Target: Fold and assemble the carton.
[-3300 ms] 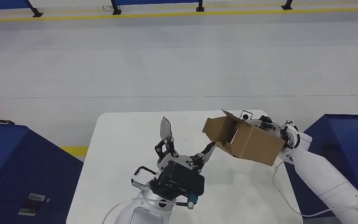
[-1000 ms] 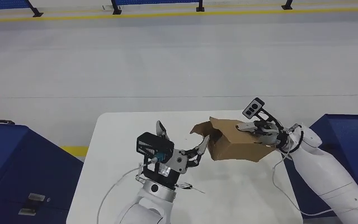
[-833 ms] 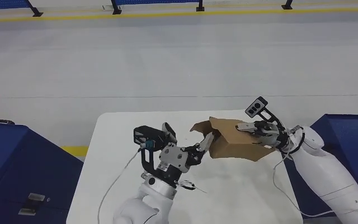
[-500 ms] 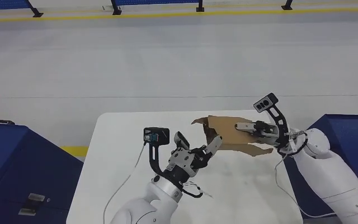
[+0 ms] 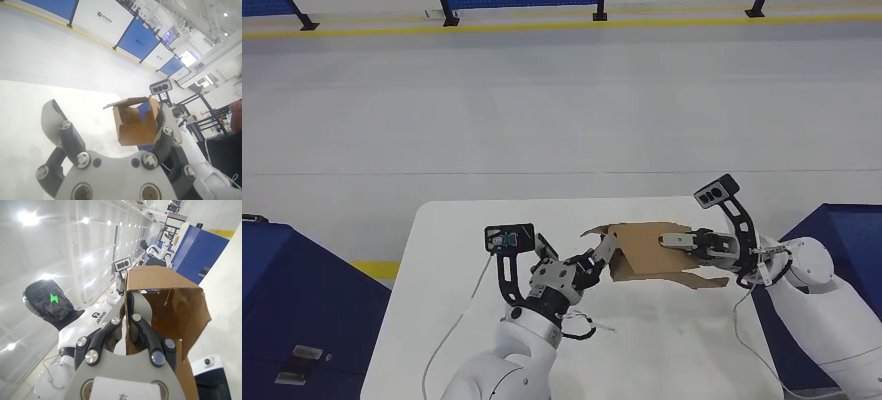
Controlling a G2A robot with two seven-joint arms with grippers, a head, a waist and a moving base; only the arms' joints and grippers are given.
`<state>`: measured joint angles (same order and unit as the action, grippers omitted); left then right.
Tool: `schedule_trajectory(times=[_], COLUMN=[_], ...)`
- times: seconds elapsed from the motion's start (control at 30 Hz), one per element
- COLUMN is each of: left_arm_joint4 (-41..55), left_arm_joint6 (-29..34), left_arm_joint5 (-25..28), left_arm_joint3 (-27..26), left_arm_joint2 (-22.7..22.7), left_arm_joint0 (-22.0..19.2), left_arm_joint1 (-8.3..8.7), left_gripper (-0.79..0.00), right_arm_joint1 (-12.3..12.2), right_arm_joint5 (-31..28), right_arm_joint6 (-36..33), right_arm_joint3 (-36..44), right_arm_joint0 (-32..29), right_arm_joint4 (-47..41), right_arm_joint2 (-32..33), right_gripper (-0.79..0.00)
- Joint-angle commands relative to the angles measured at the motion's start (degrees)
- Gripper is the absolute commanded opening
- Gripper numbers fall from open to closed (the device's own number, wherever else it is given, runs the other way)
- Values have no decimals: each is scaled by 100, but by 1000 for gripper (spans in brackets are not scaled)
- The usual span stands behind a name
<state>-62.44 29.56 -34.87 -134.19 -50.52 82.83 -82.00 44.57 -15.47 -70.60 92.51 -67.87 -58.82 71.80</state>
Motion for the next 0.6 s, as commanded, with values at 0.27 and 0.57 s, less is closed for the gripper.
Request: schedule_trajectory(times=[0.27, 0.57], left_arm_joint4=[-202, -149], left_arm_joint6=[292, 250], left_arm_joint5=[-169, 43], left_arm_joint3=[245, 413], left_arm_joint2=[51, 155], left_arm_joint0=[-102, -229], left_arm_joint1=[-48, -105], left_gripper=[0, 0], right_arm_joint1=[55, 132], right_arm_joint5=[113, 395], right_arm_joint6=[-134, -448], right_arm_joint3=[27, 0], right_arm_joint0=[-34, -1], right_arm_joint4=[-64, -316], right_arm_joint2=[209, 217], right_gripper=[-785, -785])
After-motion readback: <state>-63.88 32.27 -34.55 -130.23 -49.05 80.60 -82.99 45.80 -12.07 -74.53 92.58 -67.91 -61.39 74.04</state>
